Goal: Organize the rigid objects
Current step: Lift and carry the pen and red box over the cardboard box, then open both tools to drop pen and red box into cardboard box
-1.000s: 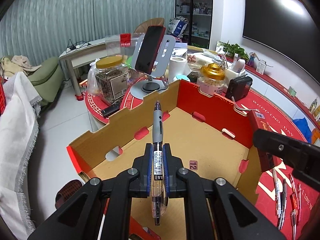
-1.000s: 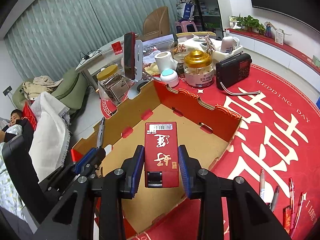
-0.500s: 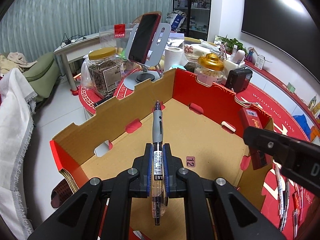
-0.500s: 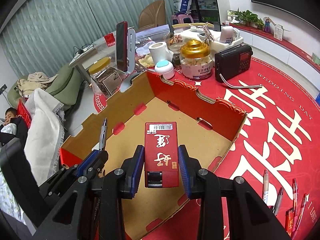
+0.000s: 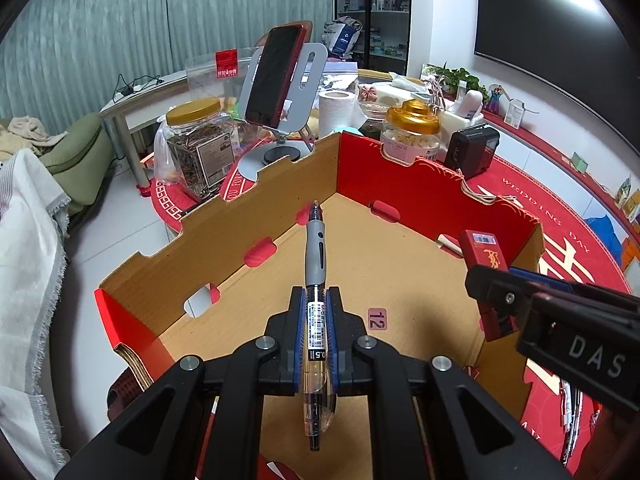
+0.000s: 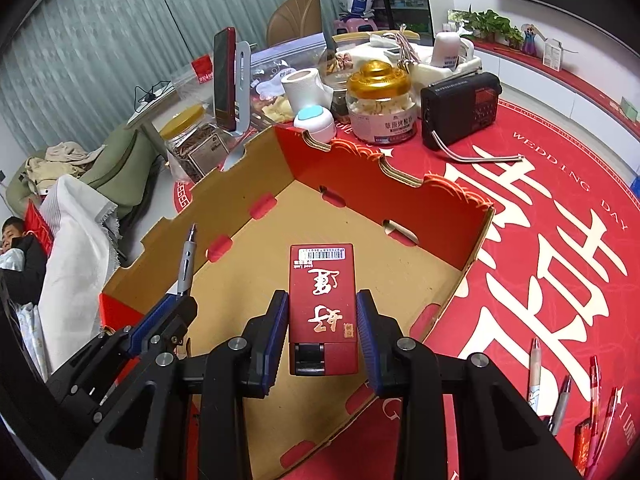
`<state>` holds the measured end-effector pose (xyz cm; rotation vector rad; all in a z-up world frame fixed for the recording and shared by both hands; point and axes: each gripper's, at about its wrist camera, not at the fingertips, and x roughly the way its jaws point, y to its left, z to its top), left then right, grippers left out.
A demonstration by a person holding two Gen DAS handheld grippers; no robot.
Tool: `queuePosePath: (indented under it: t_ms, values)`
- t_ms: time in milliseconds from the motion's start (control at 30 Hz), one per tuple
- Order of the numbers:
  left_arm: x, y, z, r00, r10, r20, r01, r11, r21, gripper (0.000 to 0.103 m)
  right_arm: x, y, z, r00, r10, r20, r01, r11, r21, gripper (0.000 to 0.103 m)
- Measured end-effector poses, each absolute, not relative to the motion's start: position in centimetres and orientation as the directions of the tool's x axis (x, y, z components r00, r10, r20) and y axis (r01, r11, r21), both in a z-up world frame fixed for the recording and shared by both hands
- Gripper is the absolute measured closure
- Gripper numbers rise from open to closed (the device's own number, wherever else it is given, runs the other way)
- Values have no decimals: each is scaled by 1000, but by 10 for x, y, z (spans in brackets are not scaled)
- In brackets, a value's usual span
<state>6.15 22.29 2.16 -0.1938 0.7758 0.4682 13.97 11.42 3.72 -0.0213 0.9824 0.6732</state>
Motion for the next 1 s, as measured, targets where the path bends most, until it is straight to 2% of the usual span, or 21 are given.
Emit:
queuePosePath:
  t_ms: [333, 500, 533, 567, 600, 633, 667, 700, 733, 800, 1000]
  values:
    - [63, 224, 17, 600, 337, -725, -470, 882, 21, 93, 139, 113, 33, 364, 510, -779, -532, 801, 275, 67]
    - [74, 220, 6, 516, 326, -792, -441, 894, 80, 91, 140, 115, 25, 340, 498, -797, -540, 798, 268, 67]
    - [75, 218, 6, 503, 334, -797, -434, 895, 101, 86, 139, 115, 26, 352, 497, -793, -546, 797, 258, 67]
    - [76, 216, 6, 494, 341, -799, -430, 895, 116, 66, 137, 114, 28, 356, 498, -790, -550, 796, 254, 59]
    - [76, 214, 8, 493, 339, -801, -427, 897, 117, 39, 134, 114, 33, 360, 520, -775, -567, 781, 261, 43]
    - [75, 213, 12, 498, 335, -800, -424, 899, 112, 25, 131, 114, 36, 366, 529, -765, -577, 774, 259, 33]
    - [72, 213, 16, 520, 329, -788, -428, 899, 92, 9, 127, 113, 42, 394, 525, -754, -579, 779, 240, 16]
    - [71, 213, 19, 540, 330, -774, -429, 899, 83, 0, 123, 110, 49, 431, 517, -740, -576, 788, 215, 13]
    - [69, 212, 21, 557, 334, -760, -424, 902, 86, 0, 120, 107, 54, 445, 521, -729, -582, 787, 206, 12]
    - [67, 209, 23, 574, 335, -747, -408, 908, 94, 0, 114, 95, 63, 463, 519, -719, -582, 790, 195, 3]
    - [50, 189, 36, 627, 247, -739, -356, 934, 10, 0, 98, 17, 63, 475, 493, -728, -489, 837, 248, 3]
